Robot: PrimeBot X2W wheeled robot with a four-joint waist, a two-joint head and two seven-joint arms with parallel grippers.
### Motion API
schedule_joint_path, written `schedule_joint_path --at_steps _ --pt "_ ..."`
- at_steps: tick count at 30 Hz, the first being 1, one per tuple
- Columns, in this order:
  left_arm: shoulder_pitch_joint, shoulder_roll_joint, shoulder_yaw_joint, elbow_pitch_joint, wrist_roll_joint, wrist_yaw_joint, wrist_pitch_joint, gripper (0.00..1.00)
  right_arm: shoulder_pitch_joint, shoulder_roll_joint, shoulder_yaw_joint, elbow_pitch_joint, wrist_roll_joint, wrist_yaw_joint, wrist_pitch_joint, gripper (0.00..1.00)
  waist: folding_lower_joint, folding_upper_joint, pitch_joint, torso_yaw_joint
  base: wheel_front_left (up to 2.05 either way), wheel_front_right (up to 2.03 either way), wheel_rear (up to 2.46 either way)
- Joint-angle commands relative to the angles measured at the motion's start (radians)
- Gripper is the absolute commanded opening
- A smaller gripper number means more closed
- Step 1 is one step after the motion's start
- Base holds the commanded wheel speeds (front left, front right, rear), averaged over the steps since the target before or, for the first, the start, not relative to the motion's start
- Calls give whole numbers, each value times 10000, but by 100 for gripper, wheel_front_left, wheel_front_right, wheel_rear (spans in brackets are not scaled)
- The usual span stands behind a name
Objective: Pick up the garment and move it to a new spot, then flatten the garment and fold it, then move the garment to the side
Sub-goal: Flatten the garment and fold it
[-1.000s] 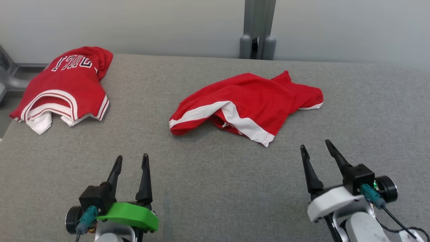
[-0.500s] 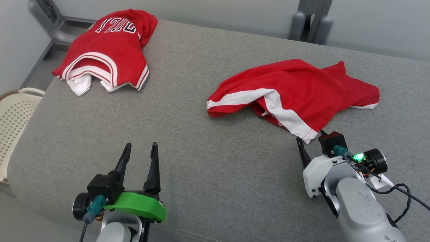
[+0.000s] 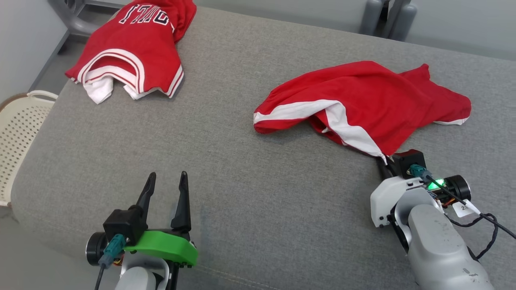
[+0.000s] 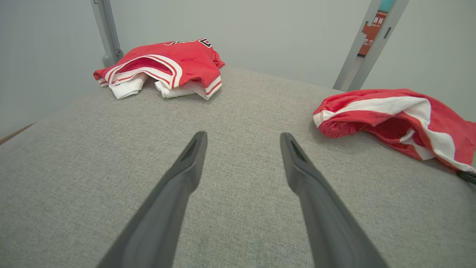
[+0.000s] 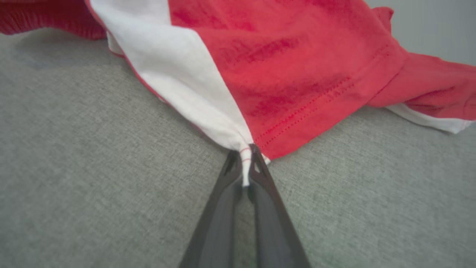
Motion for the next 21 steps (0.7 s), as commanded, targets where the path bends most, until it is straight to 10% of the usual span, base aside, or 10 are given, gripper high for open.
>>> schedule_joint_path --at_steps 1,21 --pt "44 6 -2 42 25 6 5 100 97 -30 68 65 138 -13 -130 0 0 0 -257 -403 0 0 0" --pt "478 10 -104 235 217 -98 5 100 2346 -24 -1486 -2111 -937 -13 -479 0 0 0 -878 -1669 0 0 0"
